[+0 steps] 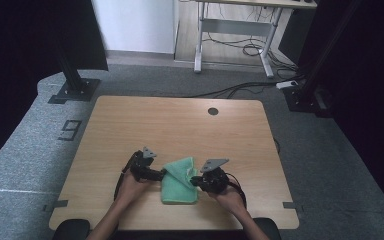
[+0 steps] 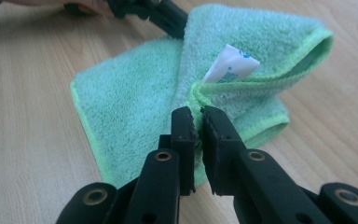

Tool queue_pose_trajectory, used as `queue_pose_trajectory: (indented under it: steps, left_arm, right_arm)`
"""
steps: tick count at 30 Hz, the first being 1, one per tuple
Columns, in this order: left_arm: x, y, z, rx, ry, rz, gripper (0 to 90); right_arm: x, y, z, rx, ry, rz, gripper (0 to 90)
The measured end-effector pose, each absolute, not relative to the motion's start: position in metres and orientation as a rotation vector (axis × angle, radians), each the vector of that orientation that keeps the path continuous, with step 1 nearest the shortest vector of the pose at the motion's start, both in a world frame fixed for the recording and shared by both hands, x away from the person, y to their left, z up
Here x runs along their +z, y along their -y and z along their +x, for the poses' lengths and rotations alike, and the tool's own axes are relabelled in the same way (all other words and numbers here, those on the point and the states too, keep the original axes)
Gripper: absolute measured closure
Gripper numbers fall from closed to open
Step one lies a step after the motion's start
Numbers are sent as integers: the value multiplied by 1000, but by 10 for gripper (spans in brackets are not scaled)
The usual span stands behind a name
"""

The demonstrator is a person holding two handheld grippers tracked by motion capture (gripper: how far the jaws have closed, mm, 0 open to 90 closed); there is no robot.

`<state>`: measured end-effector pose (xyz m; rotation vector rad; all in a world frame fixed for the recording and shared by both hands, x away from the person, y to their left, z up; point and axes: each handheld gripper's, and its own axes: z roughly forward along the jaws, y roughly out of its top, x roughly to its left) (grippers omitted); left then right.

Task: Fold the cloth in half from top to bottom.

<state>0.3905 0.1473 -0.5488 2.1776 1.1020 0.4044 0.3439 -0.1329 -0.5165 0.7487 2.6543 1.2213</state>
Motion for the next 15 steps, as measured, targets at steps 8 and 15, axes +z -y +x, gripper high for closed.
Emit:
queue_pose_trajectory:
  steps: [8, 15]
  left_arm:
    - [-544, -152, 392, 330, -1031, 2221, 96]
    - [-530, -157, 386, 256, -961, 2259, 150]
  right_arm:
    - [-529, 135, 341, 1202, -2681, 783, 795]
    - [-533, 138, 342, 1224, -2681, 848, 780]
